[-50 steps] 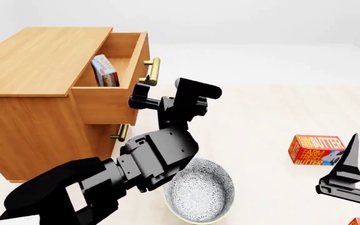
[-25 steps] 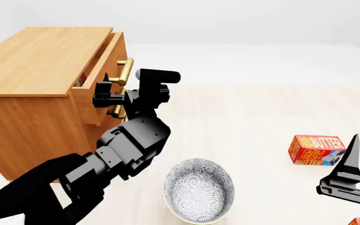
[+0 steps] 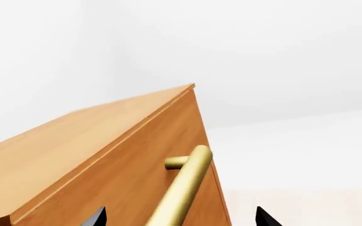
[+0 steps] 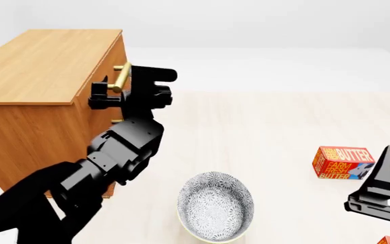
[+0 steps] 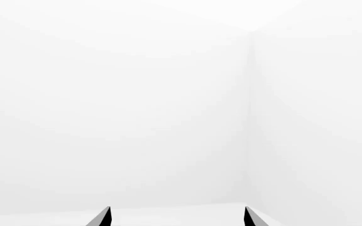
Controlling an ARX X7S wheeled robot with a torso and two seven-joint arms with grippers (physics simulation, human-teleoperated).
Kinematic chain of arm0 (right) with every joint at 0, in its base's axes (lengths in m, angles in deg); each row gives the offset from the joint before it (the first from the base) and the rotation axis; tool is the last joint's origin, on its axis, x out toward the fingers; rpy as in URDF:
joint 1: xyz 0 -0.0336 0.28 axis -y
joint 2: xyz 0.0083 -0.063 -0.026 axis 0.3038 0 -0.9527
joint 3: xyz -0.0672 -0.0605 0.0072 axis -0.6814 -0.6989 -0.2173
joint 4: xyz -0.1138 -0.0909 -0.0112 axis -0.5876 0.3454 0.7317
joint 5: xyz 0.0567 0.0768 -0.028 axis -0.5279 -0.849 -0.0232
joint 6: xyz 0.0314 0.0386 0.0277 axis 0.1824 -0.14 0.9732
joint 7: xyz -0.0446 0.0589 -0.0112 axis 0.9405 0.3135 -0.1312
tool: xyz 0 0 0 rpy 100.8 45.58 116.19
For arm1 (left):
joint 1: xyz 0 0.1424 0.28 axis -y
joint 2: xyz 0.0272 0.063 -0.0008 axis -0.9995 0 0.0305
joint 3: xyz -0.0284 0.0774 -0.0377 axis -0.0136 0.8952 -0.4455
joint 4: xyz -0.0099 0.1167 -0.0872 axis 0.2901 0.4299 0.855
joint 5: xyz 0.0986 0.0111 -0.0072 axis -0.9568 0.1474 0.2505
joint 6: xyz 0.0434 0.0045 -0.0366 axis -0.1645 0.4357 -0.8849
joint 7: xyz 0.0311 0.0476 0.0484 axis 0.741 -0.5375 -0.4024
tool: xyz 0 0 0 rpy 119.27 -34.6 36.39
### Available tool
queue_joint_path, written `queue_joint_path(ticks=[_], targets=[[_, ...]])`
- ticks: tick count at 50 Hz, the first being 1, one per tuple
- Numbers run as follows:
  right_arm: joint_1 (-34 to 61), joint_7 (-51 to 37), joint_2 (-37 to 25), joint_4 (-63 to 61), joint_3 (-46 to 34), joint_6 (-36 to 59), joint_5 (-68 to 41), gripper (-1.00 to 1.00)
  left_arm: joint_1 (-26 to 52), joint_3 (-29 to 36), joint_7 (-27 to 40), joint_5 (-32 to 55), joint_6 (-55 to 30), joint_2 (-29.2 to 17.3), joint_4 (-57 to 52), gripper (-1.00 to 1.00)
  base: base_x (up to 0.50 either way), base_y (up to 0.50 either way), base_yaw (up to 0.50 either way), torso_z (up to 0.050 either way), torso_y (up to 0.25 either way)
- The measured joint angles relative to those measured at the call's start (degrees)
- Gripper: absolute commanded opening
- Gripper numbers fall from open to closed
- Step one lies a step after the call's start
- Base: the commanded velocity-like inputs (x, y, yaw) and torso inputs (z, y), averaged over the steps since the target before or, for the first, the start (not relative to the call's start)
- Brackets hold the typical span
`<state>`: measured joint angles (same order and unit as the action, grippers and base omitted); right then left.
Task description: Put the chocolate pudding in the top drawer of the cabinet and close it.
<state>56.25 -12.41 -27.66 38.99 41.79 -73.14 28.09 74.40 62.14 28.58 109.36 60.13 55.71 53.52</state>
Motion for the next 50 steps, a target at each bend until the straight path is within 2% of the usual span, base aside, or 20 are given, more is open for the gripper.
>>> queue_joint_path(ticks=[9,26,50], targets=[[-0.2,0.1,0.0,-0.1,0.3,0.0,0.0,1.00,0.3,-0.2,-3.1,0.7,0.9,-0.1,1.8,1.00,0.00,0.00,0.00,0.000,0.000],[0.9,0.9,1.2,-0.1,0.1,1.4,-0.1,1.00,0.7,-0.6,-2.8,1.4,0.9,0.7,3.3,1.00,0.00,0.00,0.00,0.000,-0.001],[-0.9,0.6,0.5,-0.2,1.4,0.6,-0.3,1.00,-1.2,-0.4,2.4,2.3,-0.2,-12.2,-26.4,1.00,0.00,0.00,0.00,0.000,0.000]])
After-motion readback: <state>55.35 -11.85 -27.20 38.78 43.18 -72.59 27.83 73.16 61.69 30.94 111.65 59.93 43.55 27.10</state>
